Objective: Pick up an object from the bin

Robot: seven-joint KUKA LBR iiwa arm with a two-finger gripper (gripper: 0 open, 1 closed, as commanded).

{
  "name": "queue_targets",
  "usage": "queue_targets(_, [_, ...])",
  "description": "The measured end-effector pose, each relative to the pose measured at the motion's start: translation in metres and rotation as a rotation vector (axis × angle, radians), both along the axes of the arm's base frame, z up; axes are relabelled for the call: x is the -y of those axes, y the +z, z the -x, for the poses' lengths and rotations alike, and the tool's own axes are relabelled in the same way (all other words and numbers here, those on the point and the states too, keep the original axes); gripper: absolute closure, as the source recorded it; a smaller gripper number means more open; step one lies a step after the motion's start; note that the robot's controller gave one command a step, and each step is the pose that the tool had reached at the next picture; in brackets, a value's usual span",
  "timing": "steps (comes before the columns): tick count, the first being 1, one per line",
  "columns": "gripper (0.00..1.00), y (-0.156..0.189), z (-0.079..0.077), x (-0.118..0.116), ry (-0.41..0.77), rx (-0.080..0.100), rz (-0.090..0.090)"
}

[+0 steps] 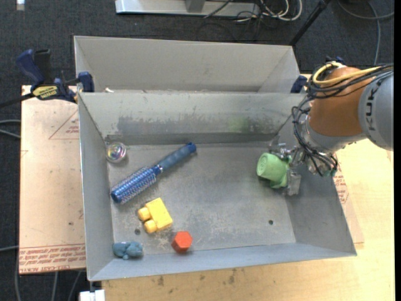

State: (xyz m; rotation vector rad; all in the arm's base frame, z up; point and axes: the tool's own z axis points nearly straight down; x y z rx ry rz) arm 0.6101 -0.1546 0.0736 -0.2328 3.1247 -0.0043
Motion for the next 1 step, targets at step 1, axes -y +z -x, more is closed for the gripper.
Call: queue_targets(1, [1.0,0.1458,-0.0128,-0.0354,0.06,0.004,-0.001])
